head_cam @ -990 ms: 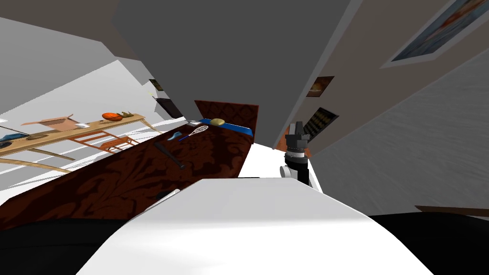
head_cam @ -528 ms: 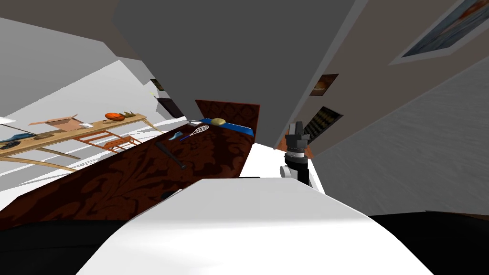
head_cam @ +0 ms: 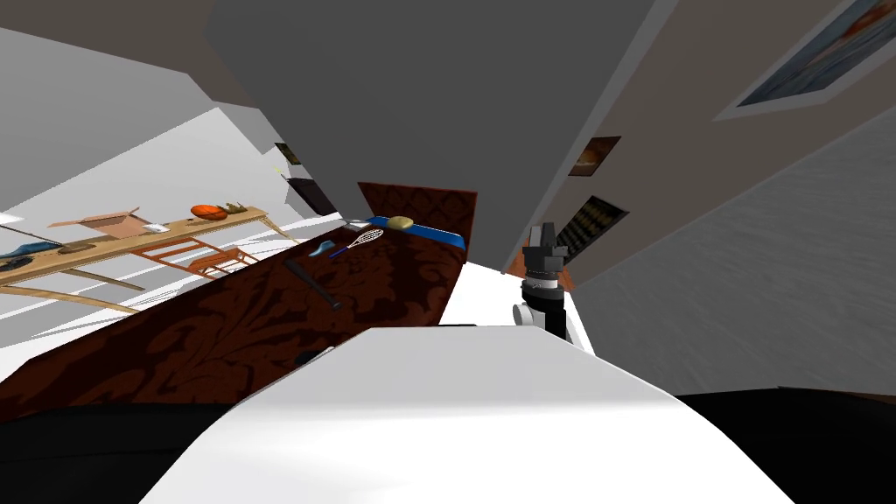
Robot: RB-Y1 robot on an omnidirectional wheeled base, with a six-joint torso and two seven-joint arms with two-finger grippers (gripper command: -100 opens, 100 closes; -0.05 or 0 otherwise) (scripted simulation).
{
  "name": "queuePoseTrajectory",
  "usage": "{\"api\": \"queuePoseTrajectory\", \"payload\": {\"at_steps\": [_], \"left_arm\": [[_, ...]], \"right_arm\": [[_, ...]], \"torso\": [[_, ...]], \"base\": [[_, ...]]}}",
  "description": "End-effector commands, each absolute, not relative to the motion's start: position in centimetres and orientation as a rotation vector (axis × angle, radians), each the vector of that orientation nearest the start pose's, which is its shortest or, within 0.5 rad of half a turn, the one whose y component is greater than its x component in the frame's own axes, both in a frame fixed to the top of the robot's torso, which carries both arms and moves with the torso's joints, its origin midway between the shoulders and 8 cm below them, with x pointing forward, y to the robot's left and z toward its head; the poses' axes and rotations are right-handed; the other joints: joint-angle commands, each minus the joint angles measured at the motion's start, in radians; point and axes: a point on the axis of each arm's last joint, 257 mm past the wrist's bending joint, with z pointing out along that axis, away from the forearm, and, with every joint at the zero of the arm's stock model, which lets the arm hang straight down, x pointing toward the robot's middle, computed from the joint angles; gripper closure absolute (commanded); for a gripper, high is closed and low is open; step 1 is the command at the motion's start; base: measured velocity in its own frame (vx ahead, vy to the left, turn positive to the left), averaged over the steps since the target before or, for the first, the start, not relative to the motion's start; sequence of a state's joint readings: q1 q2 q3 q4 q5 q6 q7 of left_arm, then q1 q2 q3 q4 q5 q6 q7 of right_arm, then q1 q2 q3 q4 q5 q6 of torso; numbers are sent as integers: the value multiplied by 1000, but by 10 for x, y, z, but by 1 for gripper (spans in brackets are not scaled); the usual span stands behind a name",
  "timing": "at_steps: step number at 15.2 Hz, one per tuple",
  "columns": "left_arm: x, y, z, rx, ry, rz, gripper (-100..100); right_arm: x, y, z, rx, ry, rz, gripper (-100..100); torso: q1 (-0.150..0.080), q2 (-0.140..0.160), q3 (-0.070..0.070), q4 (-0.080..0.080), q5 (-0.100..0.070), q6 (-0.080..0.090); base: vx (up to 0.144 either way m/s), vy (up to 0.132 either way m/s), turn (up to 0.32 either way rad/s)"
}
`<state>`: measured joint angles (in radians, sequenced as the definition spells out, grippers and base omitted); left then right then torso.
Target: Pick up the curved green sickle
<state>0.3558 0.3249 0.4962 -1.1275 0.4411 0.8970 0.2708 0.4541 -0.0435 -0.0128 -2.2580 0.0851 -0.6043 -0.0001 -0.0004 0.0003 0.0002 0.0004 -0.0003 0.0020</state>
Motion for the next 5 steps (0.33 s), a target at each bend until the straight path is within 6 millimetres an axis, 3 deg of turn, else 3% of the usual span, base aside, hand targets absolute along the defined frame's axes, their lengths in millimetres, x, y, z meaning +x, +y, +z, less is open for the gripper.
{"api": "queuePoseTrajectory", "payload": {"at_steps": [1, 5], "left_arm": [[72, 528, -566, -2873, 786, -5, 100], [71, 531, -562, -2871, 786, -4, 100]], "right_arm": [[334, -259, 47, 469, 613, 1284, 0], [334, -259, 47, 469, 613, 1284, 0]], "torso": [[0, 0, 0, 0, 0, 0], [-3, 0, 0, 0, -1, -1]], "base": [[-12, -62, -68], [-3, -52, -15]]}}
